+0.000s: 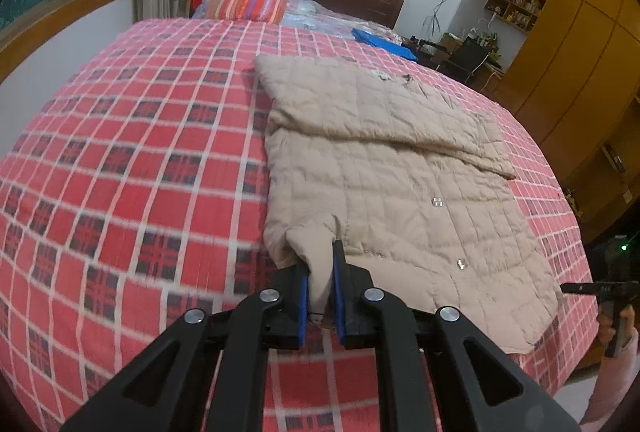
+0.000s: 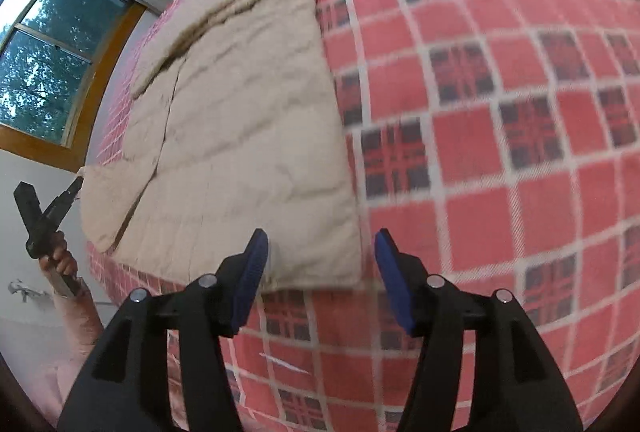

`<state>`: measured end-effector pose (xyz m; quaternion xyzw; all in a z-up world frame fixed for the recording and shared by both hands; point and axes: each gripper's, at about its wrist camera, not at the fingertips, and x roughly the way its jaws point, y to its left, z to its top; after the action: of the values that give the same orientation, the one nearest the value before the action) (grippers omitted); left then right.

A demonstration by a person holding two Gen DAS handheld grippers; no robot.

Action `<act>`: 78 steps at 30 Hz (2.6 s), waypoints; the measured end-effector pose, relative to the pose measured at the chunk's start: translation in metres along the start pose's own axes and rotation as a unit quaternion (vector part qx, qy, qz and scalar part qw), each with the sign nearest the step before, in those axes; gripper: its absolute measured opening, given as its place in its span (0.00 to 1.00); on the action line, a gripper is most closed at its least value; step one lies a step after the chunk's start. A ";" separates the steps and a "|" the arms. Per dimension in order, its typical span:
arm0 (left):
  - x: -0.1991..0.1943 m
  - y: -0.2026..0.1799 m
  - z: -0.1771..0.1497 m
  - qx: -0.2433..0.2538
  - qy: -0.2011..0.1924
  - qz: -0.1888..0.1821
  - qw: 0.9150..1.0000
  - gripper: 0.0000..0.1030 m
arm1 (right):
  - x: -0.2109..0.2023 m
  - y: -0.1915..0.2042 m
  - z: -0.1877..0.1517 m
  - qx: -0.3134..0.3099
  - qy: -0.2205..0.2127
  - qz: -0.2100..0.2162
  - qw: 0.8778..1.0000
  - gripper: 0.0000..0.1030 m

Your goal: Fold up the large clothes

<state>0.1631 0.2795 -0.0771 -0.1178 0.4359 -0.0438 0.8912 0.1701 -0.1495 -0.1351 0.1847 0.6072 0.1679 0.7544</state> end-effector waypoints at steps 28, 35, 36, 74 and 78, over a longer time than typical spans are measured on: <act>0.056 0.014 0.098 -0.042 -0.026 0.016 0.999 0.09 | -0.053 0.071 0.154 -0.060 -0.111 0.053 0.991 0.06; 0.106 0.025 0.130 -0.066 -0.001 0.028 0.997 0.09 | -0.016 0.049 0.221 -0.010 -0.090 0.052 0.995 0.06; 0.112 0.027 0.134 -0.069 0.001 0.031 0.997 0.09 | -0.011 0.047 0.227 -0.004 -0.089 0.052 0.995 0.06; 0.137 0.065 0.136 -0.053 0.029 0.038 0.997 0.85 | 0.039 0.028 0.243 0.002 -0.055 0.011 0.998 0.68; 0.151 0.059 0.136 -0.060 0.042 0.006 0.997 0.84 | 0.054 0.031 0.244 0.003 -0.040 0.011 0.999 0.49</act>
<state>0.3612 0.3324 -0.1267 -0.1665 0.4755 -0.0172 0.8636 0.4186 -0.1145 -0.1190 0.2002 0.5752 0.1670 0.7754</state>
